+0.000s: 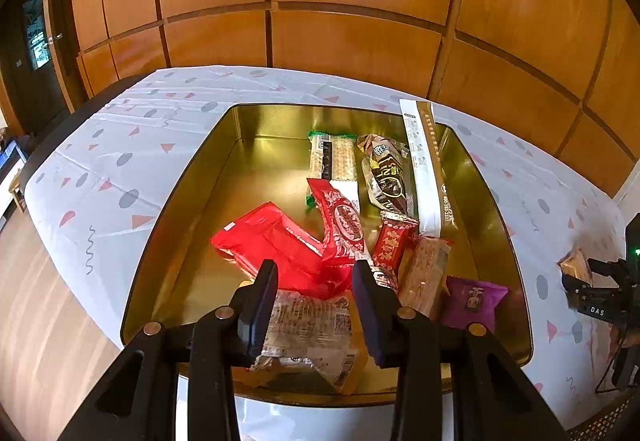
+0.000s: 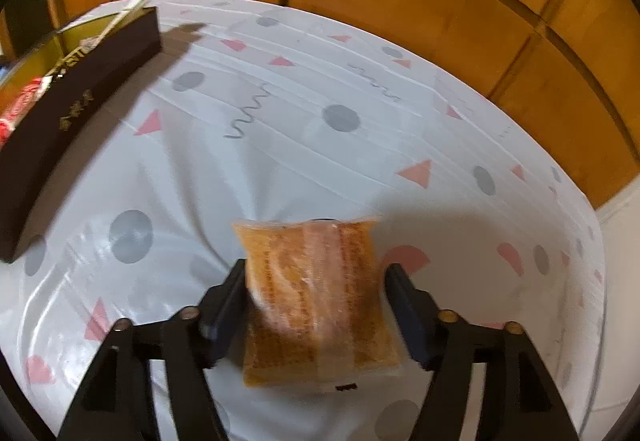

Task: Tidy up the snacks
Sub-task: 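Carry the pastry bag into the tin and open the right gripper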

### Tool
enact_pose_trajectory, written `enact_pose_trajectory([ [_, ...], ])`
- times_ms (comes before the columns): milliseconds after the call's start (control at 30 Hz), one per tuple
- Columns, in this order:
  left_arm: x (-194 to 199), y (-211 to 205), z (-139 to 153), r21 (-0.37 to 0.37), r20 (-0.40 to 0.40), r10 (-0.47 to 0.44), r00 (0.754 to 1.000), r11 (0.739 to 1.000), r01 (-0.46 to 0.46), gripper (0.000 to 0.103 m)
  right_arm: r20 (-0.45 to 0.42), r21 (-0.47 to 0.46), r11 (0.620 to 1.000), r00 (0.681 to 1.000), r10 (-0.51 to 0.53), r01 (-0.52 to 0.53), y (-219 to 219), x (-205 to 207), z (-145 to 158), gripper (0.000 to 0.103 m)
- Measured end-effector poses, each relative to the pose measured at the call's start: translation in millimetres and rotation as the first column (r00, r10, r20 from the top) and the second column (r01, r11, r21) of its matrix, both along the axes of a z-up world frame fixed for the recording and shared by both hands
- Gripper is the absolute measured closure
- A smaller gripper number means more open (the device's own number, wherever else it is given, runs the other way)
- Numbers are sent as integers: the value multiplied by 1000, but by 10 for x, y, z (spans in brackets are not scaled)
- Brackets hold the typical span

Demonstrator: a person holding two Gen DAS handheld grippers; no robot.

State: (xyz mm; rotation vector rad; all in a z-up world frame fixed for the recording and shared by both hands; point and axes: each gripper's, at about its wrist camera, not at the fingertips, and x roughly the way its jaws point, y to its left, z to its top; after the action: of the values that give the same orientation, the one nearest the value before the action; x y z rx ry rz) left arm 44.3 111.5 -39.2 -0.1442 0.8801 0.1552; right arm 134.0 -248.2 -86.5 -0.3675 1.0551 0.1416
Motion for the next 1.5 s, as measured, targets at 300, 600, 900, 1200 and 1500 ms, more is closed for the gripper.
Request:
enact_pose_trajectory([
  [300, -127, 96, 0, -3, 13, 6, 1000, 1000, -6, 64, 39, -62, 997, 998, -43, 46, 77, -83, 10, 31],
  [600, -216, 233, 10, -18, 23, 22, 999, 1000, -22, 64, 79, -53, 995, 994, -78, 82, 141, -211, -1, 43],
  [900, -274, 473, 8, -27, 29, 81, 996, 996, -80, 64, 26, 119, 985, 991, -128, 124, 310, -173, 299, 43],
  [1200, -300, 465, 57, -22, 50, 73, 996, 997, -72, 64, 150, 254, 953, 980, 131, -166, 1435, -157, 915, 43],
  [1500, -293, 407, 13, -12, 38, 54, 998, 998, -54, 64, 121, 196, 918, 938, 325, -344, 2489, 91, 694, 43],
])
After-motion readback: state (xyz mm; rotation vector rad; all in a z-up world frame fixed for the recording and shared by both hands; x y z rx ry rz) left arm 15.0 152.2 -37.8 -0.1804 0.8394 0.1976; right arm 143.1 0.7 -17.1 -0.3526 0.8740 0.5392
